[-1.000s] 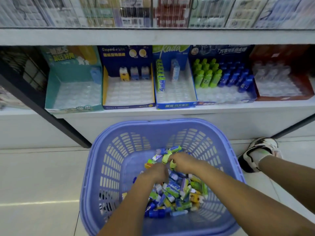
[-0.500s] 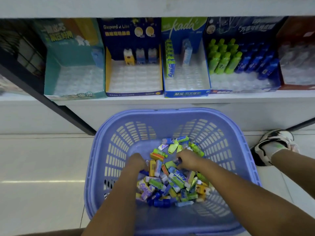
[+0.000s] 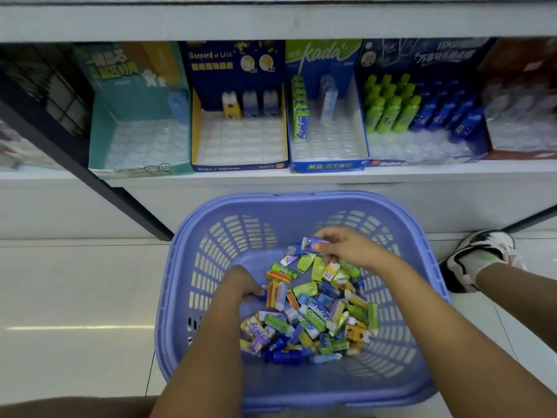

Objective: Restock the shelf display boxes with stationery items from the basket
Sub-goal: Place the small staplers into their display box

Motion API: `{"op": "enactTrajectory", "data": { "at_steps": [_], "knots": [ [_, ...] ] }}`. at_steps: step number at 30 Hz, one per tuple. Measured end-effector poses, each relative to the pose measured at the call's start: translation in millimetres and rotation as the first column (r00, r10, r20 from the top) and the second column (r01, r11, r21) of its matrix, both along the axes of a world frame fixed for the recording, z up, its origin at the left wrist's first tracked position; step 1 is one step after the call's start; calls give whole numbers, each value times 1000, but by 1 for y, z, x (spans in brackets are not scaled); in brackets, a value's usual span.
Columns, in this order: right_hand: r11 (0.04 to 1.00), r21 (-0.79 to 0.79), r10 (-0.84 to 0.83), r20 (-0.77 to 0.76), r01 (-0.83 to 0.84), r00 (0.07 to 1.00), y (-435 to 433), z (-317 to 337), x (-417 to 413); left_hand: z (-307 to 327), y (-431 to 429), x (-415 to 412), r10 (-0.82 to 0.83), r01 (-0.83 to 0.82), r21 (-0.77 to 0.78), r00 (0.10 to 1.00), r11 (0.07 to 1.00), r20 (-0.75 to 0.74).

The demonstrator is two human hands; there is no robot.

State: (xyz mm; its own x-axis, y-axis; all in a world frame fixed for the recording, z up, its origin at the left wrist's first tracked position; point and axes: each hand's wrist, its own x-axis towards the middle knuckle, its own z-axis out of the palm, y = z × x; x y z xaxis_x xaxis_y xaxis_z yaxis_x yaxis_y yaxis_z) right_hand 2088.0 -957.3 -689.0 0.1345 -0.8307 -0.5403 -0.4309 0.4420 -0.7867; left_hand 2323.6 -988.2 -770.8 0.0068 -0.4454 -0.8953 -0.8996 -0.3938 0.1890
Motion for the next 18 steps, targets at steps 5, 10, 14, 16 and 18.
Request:
{"op": "enactTrajectory", "data": {
  "at_steps": [5,10,14,16,18],
  "knots": [
    [978,-114,-136,272,173,953,-5,58,-2,61,-25,10,178,-213,-80,932,974,-316],
    [882,-339,-165,425,326,890,-24,111,7,158,-41,7,107,-309,-128,641,942,-760],
    [774,-500,-295,256,387,921,-65,139,21,194,-45,2,95,-559,-161,400,813,-911],
    [743,-560,-329,171,366,929,-90,149,33,194,-47,-5,134,-706,-172,356,687,-925],
    [749,-555,-344,143,363,928,-113,155,47,188,-48,-9,197,-808,-188,349,558,-916]
  ]
}}
